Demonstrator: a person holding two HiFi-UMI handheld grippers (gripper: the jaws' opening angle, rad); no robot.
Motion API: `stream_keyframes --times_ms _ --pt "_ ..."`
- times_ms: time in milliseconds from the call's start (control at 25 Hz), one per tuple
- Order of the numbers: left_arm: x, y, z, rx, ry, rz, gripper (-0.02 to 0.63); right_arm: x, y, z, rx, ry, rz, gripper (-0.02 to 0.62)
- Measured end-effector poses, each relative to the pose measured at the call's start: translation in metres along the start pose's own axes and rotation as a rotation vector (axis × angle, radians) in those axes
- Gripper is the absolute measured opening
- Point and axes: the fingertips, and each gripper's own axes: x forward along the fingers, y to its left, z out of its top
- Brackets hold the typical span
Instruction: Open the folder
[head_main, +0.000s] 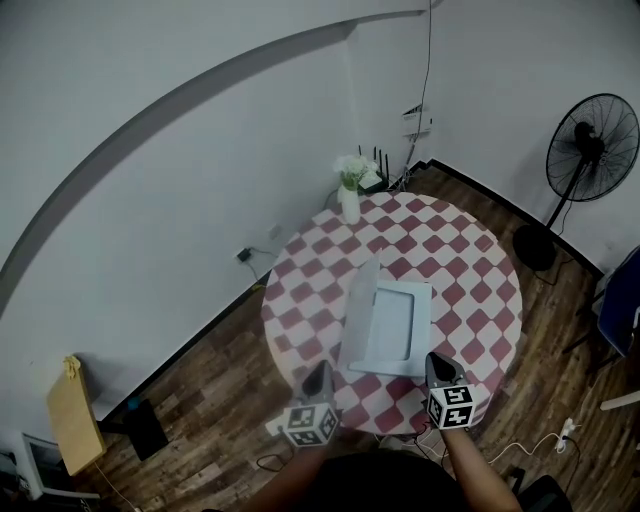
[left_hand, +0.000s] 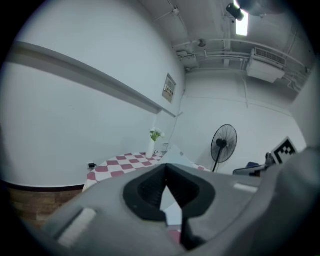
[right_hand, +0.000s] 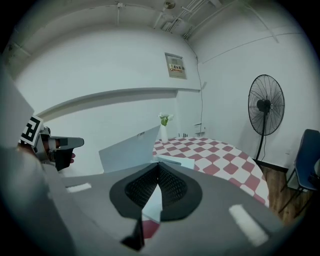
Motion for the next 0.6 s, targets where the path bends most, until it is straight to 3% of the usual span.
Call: stream_keyframes --times_ms 600 --pt "0.01 -0.02 0.018 0.077 -0.024 -0.065 0.003 -0.004 -0.012 0.021 -0.076 -0.033 -0.04 0.002"
